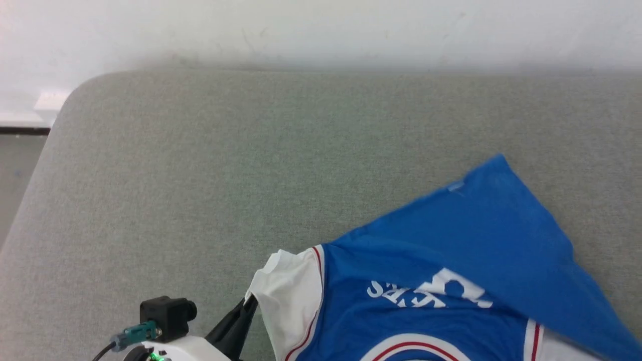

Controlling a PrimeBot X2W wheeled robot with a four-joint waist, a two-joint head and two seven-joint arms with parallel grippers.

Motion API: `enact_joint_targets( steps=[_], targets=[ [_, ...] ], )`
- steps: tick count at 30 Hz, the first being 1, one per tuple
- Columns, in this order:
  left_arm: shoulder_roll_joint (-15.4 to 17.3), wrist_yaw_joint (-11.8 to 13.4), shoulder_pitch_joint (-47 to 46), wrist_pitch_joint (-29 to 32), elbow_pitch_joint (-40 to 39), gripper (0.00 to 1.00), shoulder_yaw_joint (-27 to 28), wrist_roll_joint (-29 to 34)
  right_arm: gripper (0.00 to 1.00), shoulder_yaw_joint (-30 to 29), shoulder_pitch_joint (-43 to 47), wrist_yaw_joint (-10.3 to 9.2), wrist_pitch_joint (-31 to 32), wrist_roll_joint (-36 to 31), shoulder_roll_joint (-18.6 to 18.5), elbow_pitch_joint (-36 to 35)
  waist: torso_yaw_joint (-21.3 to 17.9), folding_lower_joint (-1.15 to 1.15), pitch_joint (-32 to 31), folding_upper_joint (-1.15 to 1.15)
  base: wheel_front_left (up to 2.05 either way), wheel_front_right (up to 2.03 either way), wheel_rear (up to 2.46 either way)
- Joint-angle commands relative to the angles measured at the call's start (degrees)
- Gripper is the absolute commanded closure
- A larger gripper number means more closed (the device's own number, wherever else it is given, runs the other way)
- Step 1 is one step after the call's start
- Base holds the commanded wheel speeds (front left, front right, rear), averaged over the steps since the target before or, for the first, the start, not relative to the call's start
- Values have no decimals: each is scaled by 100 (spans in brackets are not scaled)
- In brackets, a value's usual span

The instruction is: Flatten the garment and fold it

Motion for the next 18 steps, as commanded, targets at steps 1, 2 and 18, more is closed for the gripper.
enact_joint_targets(
  steps=[1,2,18],
  targets=[
    [-25,35,50,-52,28,100,32,42,100,-65,130,-11,69,-90,91,-92,-69,1,-89,0,0,0,0],
    [-38,29,40,-72,38,100,31,47,100,-119,254,-11,132,-145,191,-171,-54,1,-92,0,0,0,0],
    [-179,-46,-292,-91,-205,100,-192,295,0,477,-1418,-11,-229,-191,67,-970,465,1,222,0,0,0,0]
  ],
)
